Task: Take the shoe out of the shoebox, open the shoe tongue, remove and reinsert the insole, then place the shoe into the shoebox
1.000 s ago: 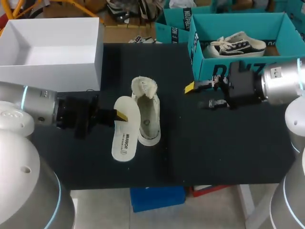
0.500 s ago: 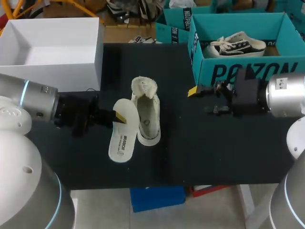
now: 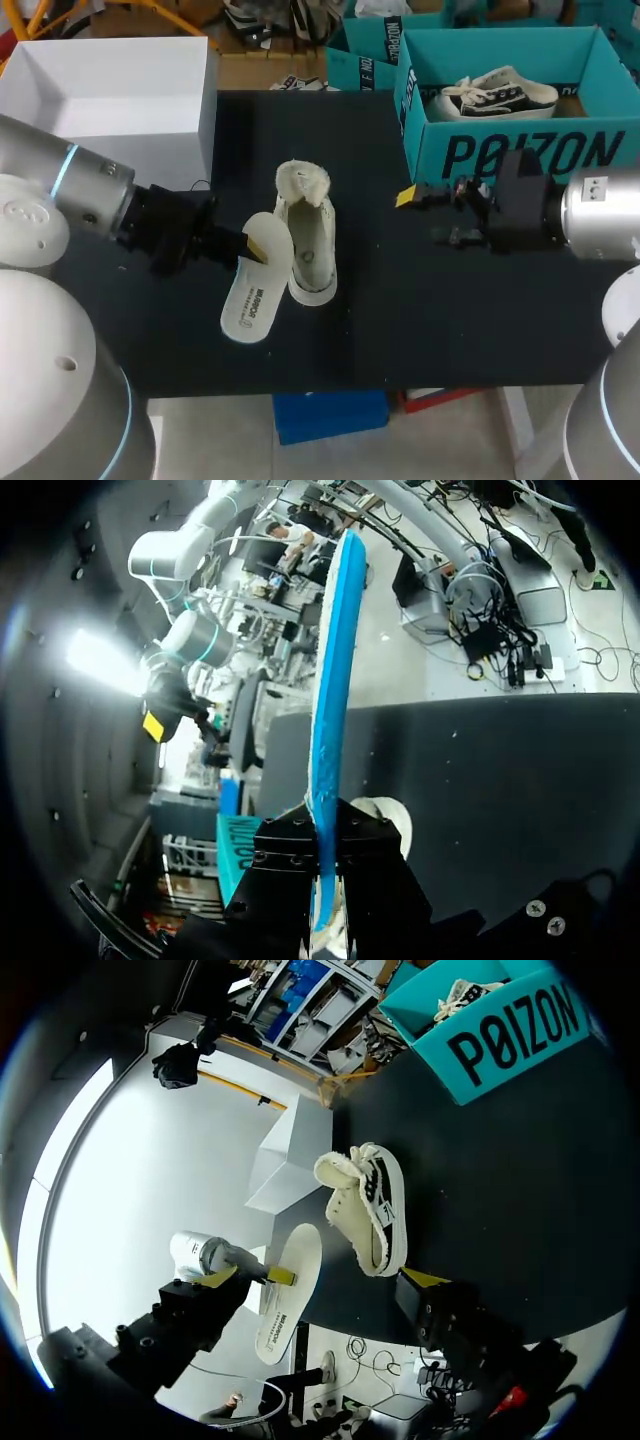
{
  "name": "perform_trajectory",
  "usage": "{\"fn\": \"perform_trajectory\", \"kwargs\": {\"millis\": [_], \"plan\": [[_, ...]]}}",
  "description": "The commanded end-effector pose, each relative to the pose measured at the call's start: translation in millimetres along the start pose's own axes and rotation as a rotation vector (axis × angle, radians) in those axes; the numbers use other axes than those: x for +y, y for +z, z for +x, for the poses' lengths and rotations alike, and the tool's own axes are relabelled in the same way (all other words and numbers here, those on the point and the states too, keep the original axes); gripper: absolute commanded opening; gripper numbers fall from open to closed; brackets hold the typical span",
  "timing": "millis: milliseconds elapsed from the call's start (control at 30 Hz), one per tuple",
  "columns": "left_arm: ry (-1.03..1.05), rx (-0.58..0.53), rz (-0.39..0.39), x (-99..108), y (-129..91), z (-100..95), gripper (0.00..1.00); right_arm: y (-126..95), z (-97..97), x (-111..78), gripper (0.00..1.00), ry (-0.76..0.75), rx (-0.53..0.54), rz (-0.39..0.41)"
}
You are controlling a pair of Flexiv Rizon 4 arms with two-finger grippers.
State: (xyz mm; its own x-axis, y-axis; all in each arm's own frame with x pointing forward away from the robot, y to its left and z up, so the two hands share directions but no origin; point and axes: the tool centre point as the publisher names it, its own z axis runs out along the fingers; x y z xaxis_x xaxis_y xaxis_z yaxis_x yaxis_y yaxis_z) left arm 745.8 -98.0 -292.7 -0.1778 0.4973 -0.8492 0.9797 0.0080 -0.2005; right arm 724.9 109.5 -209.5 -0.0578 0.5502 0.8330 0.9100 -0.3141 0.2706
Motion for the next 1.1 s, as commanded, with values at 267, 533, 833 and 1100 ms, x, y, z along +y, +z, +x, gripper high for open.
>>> {"fn": "perform_trajectory", "kwargs": {"millis": [267, 533, 833, 1100], "plan": [[-0.035, 0.079, 0.102, 21, 20, 0.2, 0.0, 0, 0.0, -0.7, 1.0, 0.0, 0.0, -0.001], [-0.068, 0.097, 0.139, 27, 32, 8.1, 0.0, 0, 0.0, -0.7, 1.0, 0.0, 0.0, -0.001], [-0.087, 0.105, 0.181, 35, 51, 8.0, 0.0, 0, 0.0, -0.7, 1.0, 0.0, 0.0, -0.001], [-0.102, 0.114, 0.178, 43, 56, 11.3, 0.0, 0, 0.0, -0.7, 1.0, 0.0, 0.0, -0.001]]}}
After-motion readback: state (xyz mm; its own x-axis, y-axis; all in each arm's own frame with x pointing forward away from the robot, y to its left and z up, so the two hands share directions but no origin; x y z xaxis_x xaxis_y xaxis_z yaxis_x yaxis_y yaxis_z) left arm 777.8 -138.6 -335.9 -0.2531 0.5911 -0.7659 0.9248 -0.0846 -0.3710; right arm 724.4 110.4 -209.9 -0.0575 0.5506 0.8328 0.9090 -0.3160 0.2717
